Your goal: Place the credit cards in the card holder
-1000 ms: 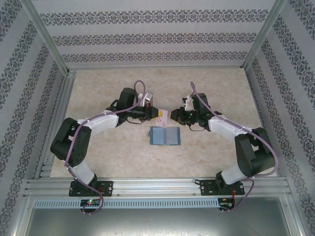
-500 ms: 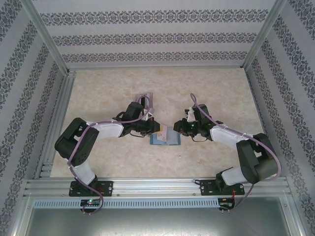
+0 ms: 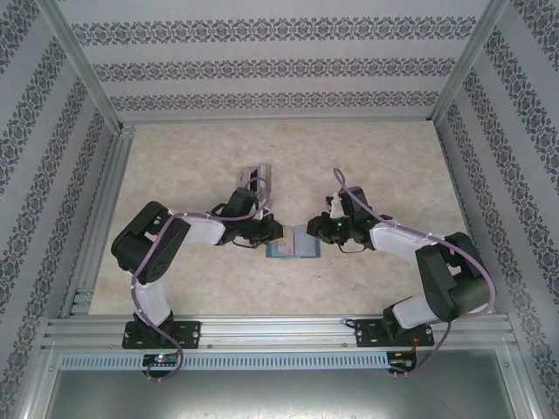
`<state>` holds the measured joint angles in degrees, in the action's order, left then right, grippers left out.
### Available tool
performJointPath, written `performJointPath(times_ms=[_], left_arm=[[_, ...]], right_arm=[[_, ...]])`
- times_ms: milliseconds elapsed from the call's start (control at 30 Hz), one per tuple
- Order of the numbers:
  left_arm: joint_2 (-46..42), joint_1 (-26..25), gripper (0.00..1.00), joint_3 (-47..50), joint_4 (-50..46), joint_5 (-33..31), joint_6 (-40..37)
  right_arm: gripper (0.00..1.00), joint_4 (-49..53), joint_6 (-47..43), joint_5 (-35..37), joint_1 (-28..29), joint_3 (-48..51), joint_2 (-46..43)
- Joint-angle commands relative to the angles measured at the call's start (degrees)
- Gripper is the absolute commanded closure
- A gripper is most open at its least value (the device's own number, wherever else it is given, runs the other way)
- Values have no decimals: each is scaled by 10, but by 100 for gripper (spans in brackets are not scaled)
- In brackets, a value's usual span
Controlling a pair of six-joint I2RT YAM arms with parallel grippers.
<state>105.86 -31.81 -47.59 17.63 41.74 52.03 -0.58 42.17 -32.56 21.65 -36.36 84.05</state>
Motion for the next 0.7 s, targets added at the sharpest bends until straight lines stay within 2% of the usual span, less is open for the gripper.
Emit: performJointPath(times_ms=[0,333,667], left_arm=[[10,-5,100,-11,36,5,12],[0,-6,100,-24,19,1,0],[28,-5,100,-24,36,10,3]], right_arm=[[80,6,-16,14,7,-5,2],[80,9,-22,16,2,-4,18],[80,16,-29,15,-3,-2,15]])
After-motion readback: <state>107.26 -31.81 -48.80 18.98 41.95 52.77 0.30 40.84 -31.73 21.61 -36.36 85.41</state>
